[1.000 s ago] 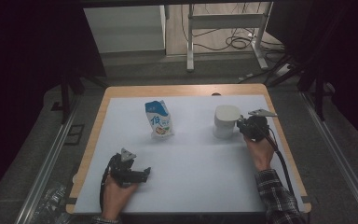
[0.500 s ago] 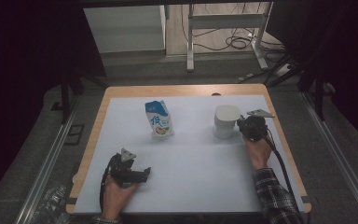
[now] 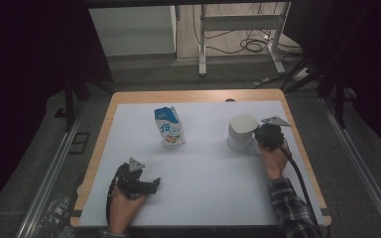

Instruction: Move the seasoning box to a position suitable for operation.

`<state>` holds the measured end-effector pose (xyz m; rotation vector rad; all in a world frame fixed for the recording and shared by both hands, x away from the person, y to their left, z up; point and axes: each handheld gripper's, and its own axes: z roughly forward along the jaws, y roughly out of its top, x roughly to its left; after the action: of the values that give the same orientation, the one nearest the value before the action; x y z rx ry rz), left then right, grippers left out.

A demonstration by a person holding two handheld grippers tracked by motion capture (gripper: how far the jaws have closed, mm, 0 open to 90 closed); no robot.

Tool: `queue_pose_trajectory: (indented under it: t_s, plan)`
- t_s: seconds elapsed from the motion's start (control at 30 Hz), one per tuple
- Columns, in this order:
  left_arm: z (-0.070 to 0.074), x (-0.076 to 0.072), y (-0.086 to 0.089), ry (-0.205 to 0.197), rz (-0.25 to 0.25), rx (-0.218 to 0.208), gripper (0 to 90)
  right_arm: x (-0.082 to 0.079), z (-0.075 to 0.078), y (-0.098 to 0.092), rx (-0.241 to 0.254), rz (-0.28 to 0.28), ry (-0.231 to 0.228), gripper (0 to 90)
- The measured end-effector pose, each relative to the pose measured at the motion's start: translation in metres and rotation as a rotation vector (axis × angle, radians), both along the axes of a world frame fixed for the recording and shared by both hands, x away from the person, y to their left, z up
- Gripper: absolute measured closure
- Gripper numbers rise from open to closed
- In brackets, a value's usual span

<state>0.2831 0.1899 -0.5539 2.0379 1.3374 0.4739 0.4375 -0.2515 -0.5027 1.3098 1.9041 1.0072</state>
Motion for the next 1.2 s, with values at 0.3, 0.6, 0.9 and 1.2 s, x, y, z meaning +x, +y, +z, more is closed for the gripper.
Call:
queue_pose_trajectory:
  t_s: [0.3, 0.6, 0.9, 1.2]
  plan:
    - [0.000, 0.000, 0.000, 0.000, 0.000, 0.000, 0.2, -0.001, 0.001, -0.002, 0.026, 0.002, 0.011, 79.8]
    - [0.000, 0.000, 0.000, 0.000, 0.000, -0.001, 0.2, -0.011, 0.009, -0.001, 0.048, 0.040, 0.023, 78.6]
    - [0.000, 0.000, 0.000, 0.000, 0.004, -0.004, 0.2, -0.033, 0.020, 0.004, 0.095, 0.114, 0.040, 78.7]
    - [0.000, 0.000, 0.000, 0.000, 0.004, -0.004, 0.2, -0.058, 0.022, 0.014, 0.121, 0.185, 0.067, 78.7]
